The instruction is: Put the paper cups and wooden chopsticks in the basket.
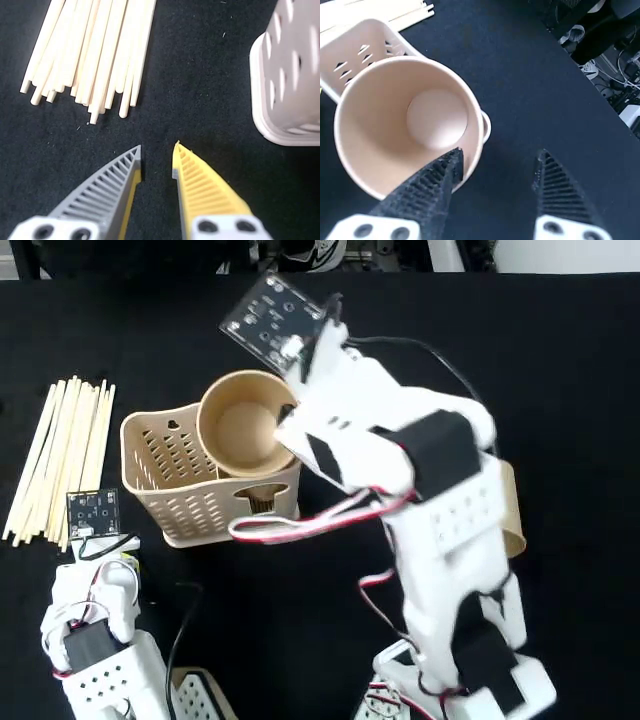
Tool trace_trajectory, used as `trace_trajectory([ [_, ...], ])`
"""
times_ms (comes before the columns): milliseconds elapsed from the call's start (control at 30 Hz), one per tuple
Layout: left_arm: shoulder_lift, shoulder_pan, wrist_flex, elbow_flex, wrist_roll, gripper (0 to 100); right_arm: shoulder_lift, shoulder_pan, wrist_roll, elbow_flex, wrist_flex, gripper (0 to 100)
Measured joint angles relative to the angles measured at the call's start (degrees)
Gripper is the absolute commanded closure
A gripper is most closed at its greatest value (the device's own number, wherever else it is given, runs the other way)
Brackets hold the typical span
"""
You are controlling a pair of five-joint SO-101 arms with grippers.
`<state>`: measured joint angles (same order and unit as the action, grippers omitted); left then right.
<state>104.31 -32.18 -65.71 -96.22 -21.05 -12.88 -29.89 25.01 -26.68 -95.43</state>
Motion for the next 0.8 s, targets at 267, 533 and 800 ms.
trace_trajectory([
  [267,0.0,0.0,0.0,0.0,0.0,89,7.9,0.2,-1.1,-8.2,1.1,76.0],
  [533,0.0,0.0,0.0,0.0,0.0,89,8.0,0.1,-3.0,-12.6,-2.0,99.0],
  [800,0.0,0.0,0.0,0.0,0.0,89,0.6,-1.7,-1.8,-6.0,-3.1,98.7],
])
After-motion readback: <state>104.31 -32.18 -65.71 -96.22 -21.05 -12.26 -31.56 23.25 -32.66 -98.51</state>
